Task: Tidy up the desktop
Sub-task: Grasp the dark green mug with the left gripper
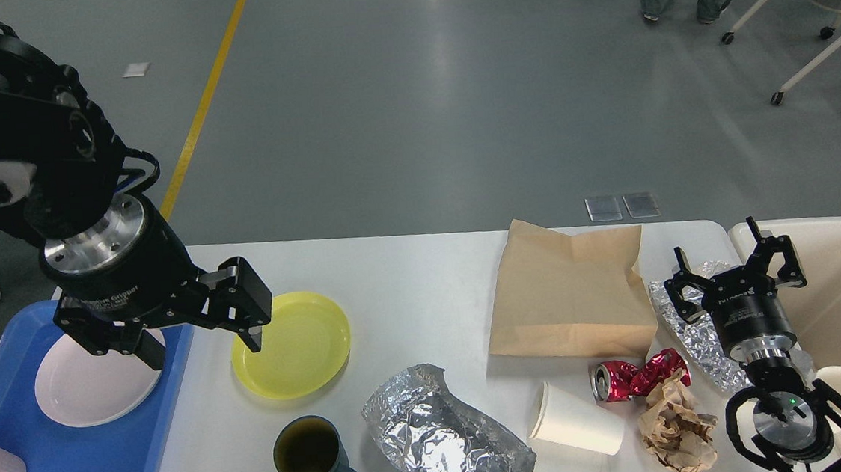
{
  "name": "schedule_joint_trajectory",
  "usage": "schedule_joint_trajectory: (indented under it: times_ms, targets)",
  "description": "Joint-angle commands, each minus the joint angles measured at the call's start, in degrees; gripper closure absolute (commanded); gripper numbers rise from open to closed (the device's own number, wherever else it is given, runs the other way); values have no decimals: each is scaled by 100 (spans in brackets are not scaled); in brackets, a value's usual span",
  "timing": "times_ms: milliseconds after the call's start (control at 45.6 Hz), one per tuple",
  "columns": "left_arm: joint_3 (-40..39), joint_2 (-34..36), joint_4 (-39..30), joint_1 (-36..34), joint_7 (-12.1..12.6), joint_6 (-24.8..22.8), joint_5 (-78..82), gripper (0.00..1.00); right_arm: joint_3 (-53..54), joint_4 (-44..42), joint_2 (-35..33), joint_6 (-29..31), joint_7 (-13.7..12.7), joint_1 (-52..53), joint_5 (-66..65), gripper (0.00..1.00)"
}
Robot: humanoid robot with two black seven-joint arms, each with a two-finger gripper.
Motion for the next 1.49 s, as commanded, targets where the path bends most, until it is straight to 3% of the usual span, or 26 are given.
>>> schedule_joint_trajectory:
  times_ms: [0,417,767,1008,1184,1337,1469]
  targets:
    - [-119,57,139,1030,-8,648,12,6,0,0,0,0,0,0,0,0]
    - [-963,-75,939,4196,98,2943,91,6,0,0,0,0,1,0,0,0]
    - [-1157,-497,1414,4900,106,3330,91,8,0,0,0,0,1,0,0,0]
    - [-1069,-585,1414,5005,106,3523,-32,21,0,0,0,0,1,0,0,0]
    - [-990,-611,1423,5128,168,3664,-85,37,0,0,0,0,1,0,0,0]
    - [-1034,-708,1484,5295,177,4077,-243,47,0,0,0,0,-8,0,0,0]
    - [-1016,-717,1502,5357,177,4200,-366,66,0,0,0,0,-8,0,0,0]
